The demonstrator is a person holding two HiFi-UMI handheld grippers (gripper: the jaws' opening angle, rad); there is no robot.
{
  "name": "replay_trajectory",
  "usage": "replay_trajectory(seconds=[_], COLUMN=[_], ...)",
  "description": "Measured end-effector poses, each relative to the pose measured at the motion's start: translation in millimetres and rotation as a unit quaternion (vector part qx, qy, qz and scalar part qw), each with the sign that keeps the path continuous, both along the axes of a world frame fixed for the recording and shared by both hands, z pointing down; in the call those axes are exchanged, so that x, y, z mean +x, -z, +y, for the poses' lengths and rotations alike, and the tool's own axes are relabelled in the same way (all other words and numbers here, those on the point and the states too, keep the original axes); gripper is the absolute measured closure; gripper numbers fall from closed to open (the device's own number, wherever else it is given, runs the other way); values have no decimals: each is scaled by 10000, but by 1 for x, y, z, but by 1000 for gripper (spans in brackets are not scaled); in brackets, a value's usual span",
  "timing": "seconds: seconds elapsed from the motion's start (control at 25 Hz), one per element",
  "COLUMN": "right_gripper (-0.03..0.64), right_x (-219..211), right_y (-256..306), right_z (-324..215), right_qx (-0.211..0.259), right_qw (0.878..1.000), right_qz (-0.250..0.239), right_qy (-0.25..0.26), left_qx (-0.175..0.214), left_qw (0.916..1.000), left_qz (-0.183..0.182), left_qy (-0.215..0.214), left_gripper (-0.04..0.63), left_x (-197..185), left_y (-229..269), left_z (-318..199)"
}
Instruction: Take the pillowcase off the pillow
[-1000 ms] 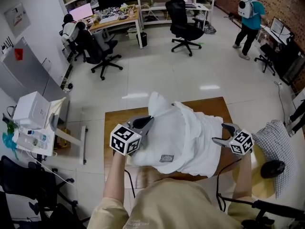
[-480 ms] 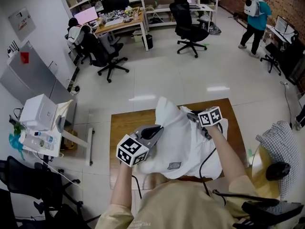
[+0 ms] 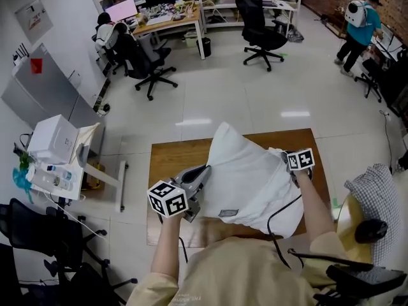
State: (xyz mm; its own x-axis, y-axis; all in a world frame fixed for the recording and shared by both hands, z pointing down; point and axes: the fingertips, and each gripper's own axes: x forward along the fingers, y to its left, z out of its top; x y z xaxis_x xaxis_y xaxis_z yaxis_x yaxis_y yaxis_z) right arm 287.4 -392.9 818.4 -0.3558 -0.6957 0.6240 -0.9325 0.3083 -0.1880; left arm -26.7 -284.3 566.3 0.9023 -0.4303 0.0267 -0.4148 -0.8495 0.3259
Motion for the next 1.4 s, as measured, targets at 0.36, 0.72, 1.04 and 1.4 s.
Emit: replay_trajectory(seconds=[0.36,0.72,1.04,1.4], right_gripper=[376,281,543,598], right_x=[-136,-254,-256,-84], right_y=[179,72,35,19], right_z=[94,156,154,216], right_qx=[2037,957,389,-226], right_qw=[9659,9774,9873,9972], right_qz=[-267,-106,314,694], right_qy=[1577,1884,1508,141], left_qx=[-602,-953,-1722,-2194], left_qw=[9944,9915,9779,9694], left_qz=[-175,-169,198,906], left_qy=[852,871,1170,619], left_gripper=[588,588,588,589], left_x=[-33,-40,-86,-106], left_y=[-8,2,-14,-15], left_z=[-80,-115,-135,-141])
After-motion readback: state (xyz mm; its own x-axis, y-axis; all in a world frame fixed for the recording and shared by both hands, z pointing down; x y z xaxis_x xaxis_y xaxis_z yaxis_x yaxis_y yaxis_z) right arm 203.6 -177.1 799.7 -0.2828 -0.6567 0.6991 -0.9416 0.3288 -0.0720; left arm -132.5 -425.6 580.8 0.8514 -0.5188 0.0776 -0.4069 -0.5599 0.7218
